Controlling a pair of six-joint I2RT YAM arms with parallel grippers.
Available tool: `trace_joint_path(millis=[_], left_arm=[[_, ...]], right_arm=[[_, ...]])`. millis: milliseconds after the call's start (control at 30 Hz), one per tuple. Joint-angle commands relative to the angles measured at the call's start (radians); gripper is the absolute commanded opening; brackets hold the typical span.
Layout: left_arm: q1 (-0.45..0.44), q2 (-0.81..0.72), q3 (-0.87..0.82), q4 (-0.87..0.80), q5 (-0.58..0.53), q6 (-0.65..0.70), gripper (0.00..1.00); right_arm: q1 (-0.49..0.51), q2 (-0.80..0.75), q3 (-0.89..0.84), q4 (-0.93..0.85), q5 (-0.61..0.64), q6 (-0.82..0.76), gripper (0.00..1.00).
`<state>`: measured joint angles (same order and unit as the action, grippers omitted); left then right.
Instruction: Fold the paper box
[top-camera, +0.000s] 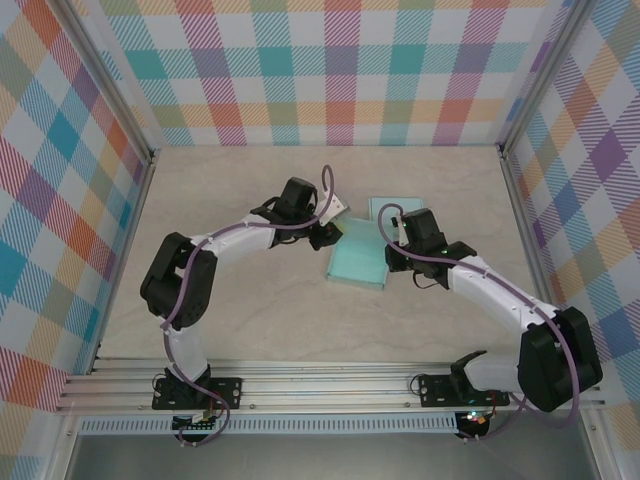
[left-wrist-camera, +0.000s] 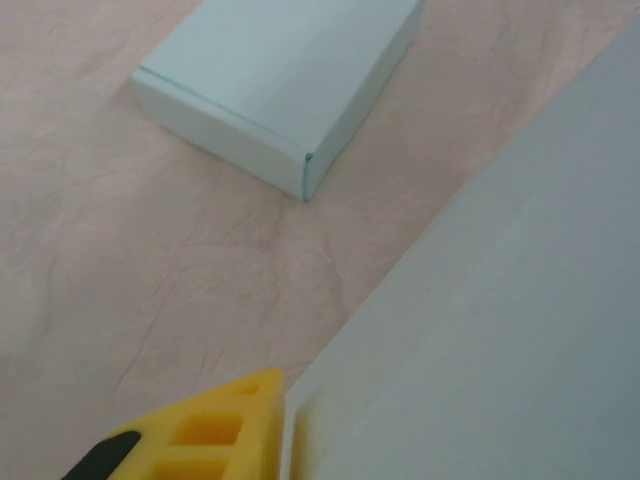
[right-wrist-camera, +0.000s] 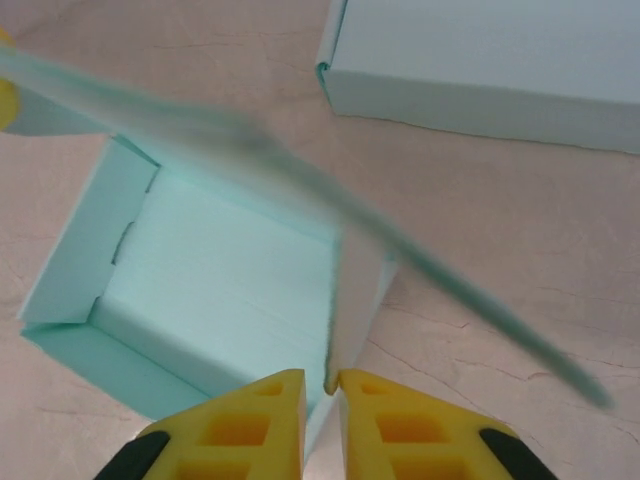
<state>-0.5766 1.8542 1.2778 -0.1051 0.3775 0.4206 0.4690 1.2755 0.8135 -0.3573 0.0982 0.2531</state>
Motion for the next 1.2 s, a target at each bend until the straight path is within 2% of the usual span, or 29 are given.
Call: trace_joint_path(millis=[0, 167, 300, 400, 500, 567, 633, 833, 933, 1033, 1167], left_arm=[[-0.011, -0.075, -0.041, 0.075, -0.104, -0.082, 0.3], [-0.011, -0.103, -0.08, 0.08, -0.165, -0.091, 0.3], [-0.008, -0.113, -0.102, 0.079, -0.206, -0.091, 0.41], [-0.005, -0.133, -0.126, 0.09, -0.215, -0.09, 0.42], [0.0, -0.143, -0.131, 0.091, -0.194, -0.095, 0.32], [0.0, -0.143, -0.127, 0.093, -0.178, -0.099, 0.19], [0.0, -0.139, -0.121, 0.094, -0.161, -0.11, 0.12], [-0.008, -0.136, -0.127, 0.144, -0.133, -0.179, 0.07], [-0.019, -0.143, -0.151, 0.197, -0.182, -0.255, 0.0], [-0.03, -0.156, -0.19, 0.265, -0.251, -0.364, 0.0], [-0.049, -0.167, -0.238, 0.345, -0.318, -0.494, 0.0]], right_arm=[[0.01, 0.002, 0.026, 0.047, 0.046, 0.011, 0.14], [0.011, -0.004, 0.021, 0.054, 0.053, 0.001, 0.11], [0.013, -0.001, 0.021, 0.055, 0.043, -0.006, 0.11], [0.016, 0.003, 0.019, 0.06, 0.04, -0.005, 0.11], [0.02, 0.01, 0.022, 0.061, 0.039, -0.005, 0.1], [0.023, 0.017, 0.024, 0.064, 0.038, -0.005, 0.1], [0.028, 0.025, 0.028, 0.069, 0.04, -0.002, 0.09], [0.054, 0.055, 0.045, 0.101, 0.055, 0.022, 0.08], [0.065, 0.073, 0.056, 0.131, 0.074, 0.054, 0.04], [0.071, 0.094, 0.067, 0.175, 0.078, 0.085, 0.0], [0.087, 0.144, 0.099, 0.234, 0.078, 0.097, 0.0]])
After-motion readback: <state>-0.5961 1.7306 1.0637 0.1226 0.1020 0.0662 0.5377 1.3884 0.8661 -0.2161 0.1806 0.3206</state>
